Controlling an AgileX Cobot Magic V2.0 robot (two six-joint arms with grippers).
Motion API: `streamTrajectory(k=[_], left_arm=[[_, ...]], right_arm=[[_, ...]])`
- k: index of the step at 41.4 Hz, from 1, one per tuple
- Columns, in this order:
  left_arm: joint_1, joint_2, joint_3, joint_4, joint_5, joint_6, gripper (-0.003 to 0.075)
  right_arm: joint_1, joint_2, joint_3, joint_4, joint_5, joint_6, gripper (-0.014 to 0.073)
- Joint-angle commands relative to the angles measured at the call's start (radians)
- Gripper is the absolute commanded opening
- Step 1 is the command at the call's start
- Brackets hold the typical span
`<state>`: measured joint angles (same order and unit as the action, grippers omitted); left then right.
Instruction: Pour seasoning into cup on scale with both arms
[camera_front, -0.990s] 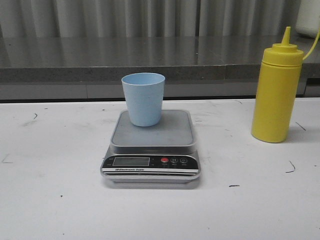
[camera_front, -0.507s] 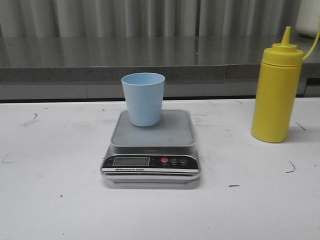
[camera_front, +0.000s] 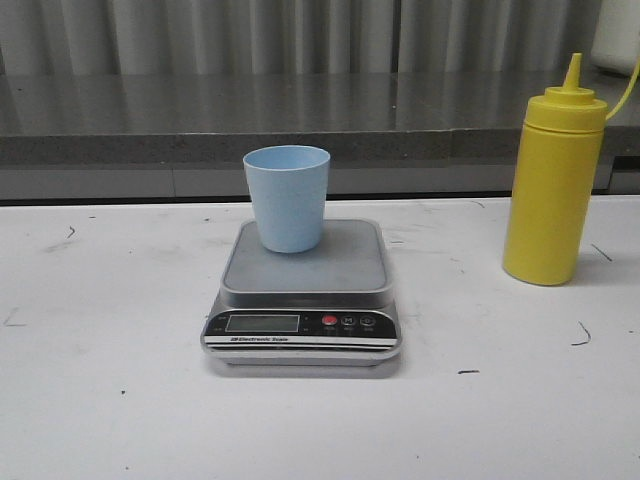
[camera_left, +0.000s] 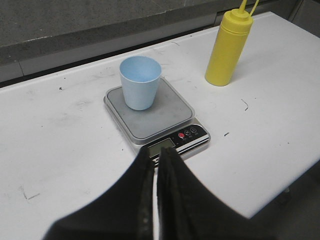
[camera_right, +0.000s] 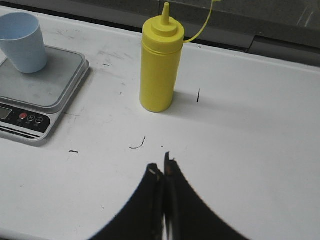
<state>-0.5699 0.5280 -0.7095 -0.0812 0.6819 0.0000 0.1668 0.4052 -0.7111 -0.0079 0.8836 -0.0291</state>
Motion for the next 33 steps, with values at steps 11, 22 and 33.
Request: streamTrajectory(k=[11,22,33], left_arm=[[-0.007,0.002,-0.027,-0.013,-0.078,-0.006,-0.0020],[-0.005,-0.018,-0.021,0.010,-0.081,0.000,-0.0020],[0.217,-0.199,0.179,0.176,-0.292,0.000,-0.0020]], right_arm=[[-0.002,0.006,-0.034,0.001,-0.078,-0.008,-0.0067],[-0.002,0.006,-0.034,0.001,-0.078,-0.008,-0.0067],[-0.002,0.006,-0.034,0.001,-0.078,-0.008,-0.0067]])
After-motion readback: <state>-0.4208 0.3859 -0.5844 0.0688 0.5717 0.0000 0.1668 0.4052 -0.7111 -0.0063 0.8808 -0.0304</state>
